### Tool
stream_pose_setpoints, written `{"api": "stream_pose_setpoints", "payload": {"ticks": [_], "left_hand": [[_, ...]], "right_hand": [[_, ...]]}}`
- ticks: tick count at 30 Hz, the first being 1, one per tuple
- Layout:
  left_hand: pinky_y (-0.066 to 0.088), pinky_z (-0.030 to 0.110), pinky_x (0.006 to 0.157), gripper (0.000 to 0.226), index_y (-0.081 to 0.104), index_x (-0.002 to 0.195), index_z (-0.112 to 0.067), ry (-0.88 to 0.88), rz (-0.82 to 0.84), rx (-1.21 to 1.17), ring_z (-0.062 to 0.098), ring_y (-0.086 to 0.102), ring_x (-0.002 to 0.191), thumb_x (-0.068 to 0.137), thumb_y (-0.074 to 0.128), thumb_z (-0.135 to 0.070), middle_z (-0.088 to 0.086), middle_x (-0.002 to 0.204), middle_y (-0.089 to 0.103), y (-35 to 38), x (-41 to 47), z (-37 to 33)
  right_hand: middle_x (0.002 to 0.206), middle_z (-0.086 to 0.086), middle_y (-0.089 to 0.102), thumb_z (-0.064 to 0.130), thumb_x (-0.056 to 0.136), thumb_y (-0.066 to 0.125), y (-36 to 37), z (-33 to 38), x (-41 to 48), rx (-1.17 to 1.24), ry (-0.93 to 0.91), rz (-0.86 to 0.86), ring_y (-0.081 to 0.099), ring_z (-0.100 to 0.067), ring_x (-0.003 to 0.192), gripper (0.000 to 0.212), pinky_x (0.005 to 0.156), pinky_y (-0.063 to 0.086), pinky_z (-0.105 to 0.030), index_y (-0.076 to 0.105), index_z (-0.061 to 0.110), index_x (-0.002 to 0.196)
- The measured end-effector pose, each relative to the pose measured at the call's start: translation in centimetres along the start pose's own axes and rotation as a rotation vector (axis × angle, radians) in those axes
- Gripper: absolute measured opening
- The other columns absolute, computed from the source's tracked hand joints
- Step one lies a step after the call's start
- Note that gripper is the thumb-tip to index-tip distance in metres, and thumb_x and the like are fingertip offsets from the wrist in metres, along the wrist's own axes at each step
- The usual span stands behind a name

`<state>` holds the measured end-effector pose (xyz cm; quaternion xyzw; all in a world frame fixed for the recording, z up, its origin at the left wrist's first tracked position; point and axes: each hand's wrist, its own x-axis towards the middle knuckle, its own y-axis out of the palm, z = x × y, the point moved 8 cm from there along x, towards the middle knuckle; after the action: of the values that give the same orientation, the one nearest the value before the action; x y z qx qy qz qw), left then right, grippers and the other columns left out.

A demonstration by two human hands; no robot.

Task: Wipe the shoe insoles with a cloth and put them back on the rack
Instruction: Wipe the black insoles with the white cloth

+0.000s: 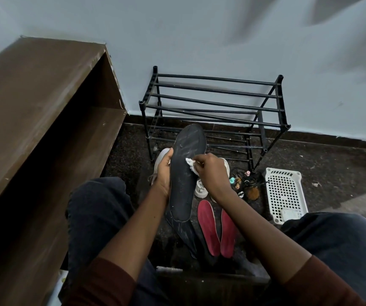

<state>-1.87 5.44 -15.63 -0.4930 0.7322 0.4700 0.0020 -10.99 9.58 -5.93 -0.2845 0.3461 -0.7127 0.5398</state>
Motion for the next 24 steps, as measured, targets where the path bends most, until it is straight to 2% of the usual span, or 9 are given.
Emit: {"api": "stream_pose_setpoints", "payload": {"ticks": [3,5,7,10,12,13,15,18,24], "left_hand": [[0.057,0.026,0.07,0.063,0.078,0.081,-0.007,0.004,-0.026,-0.009,0.021,0.071,0.074,0.098,0.029,-0.043,0.011,0.084,0.073,-0.3,0.1,0.1],[0.055,0.031,0.083,0.058,0.077,0.086,-0.005,0.023,-0.082,-0.052,0.024,0.07,0.083,0.097,0.033,-0.042,0.014,0.092,0.072,-0.8,0.1,0.0],[0.041,0.045,0.105,0.053,0.07,0.106,-0.001,0.033,-0.111,-0.092,0.033,0.061,0.108,0.093,0.04,-0.043,0.022,0.115,0.064,-1.1,-0.2,0.2],[0.026,0.053,0.114,0.068,0.047,0.135,0.0,0.012,-0.085,-0.084,0.042,0.04,0.13,0.086,0.048,-0.046,0.026,0.138,0.045,-0.8,-0.4,0.9],[0.032,0.049,0.111,0.063,0.051,0.133,0.0,0.018,-0.097,-0.083,0.04,0.046,0.127,0.09,0.044,-0.046,0.026,0.134,0.051,-0.9,-0.6,1.1],[0.041,0.044,0.106,0.057,0.061,0.122,0.0,0.032,-0.124,-0.063,0.036,0.056,0.117,0.092,0.041,-0.045,0.024,0.124,0.059,-1.2,-0.7,1.1],[0.055,0.03,0.082,0.053,0.076,0.091,-0.007,0.045,-0.148,-0.021,0.024,0.07,0.086,0.096,0.036,-0.041,0.014,0.095,0.072,-1.0,-1.1,1.2],[0.055,0.022,0.064,0.064,0.079,0.066,-0.017,0.05,-0.101,-0.002,0.015,0.07,0.066,0.101,0.028,-0.034,0.004,0.074,0.074,0.1,-1.6,1.3],[0.056,0.026,0.064,0.063,0.078,0.074,-0.011,0.022,-0.055,-0.039,0.02,0.071,0.068,0.1,0.028,-0.037,0.008,0.077,0.073,0.5,-1.3,1.3]], "right_hand": [[0.102,-0.02,0.062,0.009,0.089,0.051,1.4,0.8,-0.1,-0.1,-0.065,0.092,0.059,-0.035,0.096,0.026,0.075,0.044,-0.036,0.069,0.009,0.108],[0.103,-0.02,0.062,0.008,0.087,0.053,2.1,1.6,-1.0,-0.114,-0.106,0.143,0.059,-0.034,0.097,0.026,0.08,0.044,-0.034,0.069,0.007,0.107],[0.103,-0.02,0.063,0.006,0.085,0.054,2.9,2.2,-2.5,-0.1,-0.159,0.19,0.059,-0.034,0.097,0.025,0.083,0.043,-0.034,0.07,0.004,0.104],[0.101,-0.02,0.062,0.005,0.084,0.053,3.8,2.2,-4.1,-0.108,-0.189,0.218,0.059,-0.035,0.093,0.023,0.083,0.046,-0.038,0.07,0.0,0.1],[0.098,-0.02,0.062,0.003,0.083,0.053,3.7,1.6,-3.8,-0.104,-0.176,0.19,0.06,-0.035,0.09,0.022,0.08,0.047,-0.039,0.07,-0.001,0.097],[0.096,-0.02,0.062,0.002,0.083,0.053,3.4,1.3,-3.4,-0.104,-0.162,0.166,0.06,-0.036,0.088,0.021,0.078,0.047,-0.038,0.07,-0.001,0.094],[0.092,-0.022,0.062,0.002,0.083,0.054,2.6,0.7,-2.0,-0.117,-0.116,0.105,0.059,-0.037,0.085,0.018,0.072,0.043,-0.036,0.07,-0.002,0.091],[0.09,-0.025,0.06,0.003,0.085,0.055,1.2,0.0,0.3,-0.119,-0.063,0.033,0.058,-0.039,0.084,0.016,0.067,0.04,-0.037,0.068,-0.005,0.087],[0.094,-0.023,0.062,0.001,0.083,0.054,0.5,-0.2,1.6,-0.127,-0.066,0.013,0.059,-0.039,0.087,0.017,0.072,0.043,-0.039,0.07,-0.003,0.089]]}}
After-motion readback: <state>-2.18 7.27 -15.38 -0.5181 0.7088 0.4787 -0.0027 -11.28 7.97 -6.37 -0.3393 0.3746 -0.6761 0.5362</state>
